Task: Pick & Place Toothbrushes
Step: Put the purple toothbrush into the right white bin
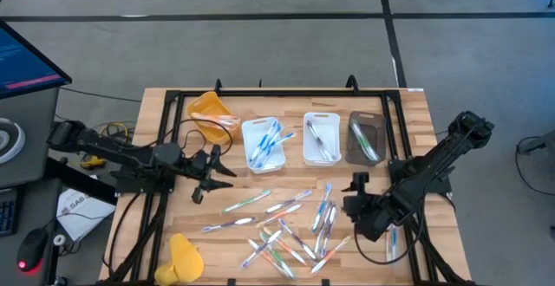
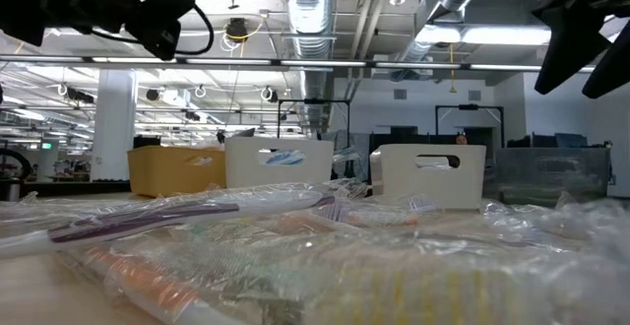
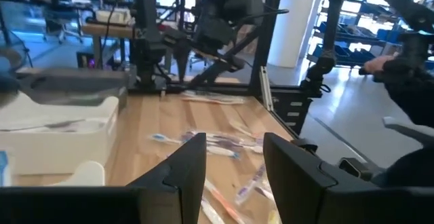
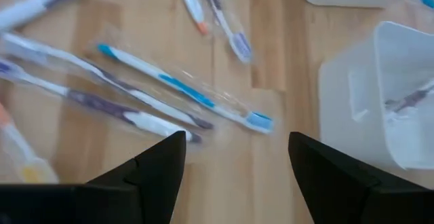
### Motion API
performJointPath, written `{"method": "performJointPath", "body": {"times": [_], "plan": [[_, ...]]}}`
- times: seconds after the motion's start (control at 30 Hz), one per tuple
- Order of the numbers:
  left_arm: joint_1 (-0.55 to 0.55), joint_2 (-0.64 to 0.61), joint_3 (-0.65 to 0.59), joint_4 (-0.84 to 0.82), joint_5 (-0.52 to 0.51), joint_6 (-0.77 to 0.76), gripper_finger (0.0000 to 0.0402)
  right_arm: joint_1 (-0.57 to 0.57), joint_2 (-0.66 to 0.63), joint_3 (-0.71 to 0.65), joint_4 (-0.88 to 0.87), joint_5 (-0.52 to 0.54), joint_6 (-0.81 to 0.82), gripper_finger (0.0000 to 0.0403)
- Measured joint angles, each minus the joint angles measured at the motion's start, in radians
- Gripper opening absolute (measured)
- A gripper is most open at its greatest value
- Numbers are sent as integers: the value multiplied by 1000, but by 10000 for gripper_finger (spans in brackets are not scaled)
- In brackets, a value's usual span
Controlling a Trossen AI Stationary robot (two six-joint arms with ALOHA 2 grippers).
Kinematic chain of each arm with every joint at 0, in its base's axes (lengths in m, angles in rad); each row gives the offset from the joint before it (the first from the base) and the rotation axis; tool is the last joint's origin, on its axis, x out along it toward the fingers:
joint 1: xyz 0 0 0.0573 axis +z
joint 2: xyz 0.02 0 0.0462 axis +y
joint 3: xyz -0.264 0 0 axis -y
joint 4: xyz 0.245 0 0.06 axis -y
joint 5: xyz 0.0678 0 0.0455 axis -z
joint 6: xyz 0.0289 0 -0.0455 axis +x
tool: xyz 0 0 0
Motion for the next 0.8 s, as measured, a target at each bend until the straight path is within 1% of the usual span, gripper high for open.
{"method": "performJointPath", "body": {"times": [0.1,0.17,0.27,0.33,0.47,0.6,0.73,0.8], "plan": [[-1,15,0,10,-8,2,140,0,0,0,36,-21,-4,255],[-1,39,0,14,-7,0,140,0,0,0,64,-40,-40,255],[-1,111,0,40,-7,-27,140,-3,0,0,137,-89,-132,255],[-1,166,0,77,-7,-47,140,-11,0,0,193,-140,-185,255],[-1,253,0,169,-5,-53,140,-28,13,4,252,-225,-231,255],[0,297,0,237,13,-53,140,-31,92,55,178,-236,-237,255],[0,300,0,261,16,-52,140,-30,216,151,56,-236,-233,255],[0,296,0,266,16,-52,140,-35,274,210,13,-235,-207,255]]}}
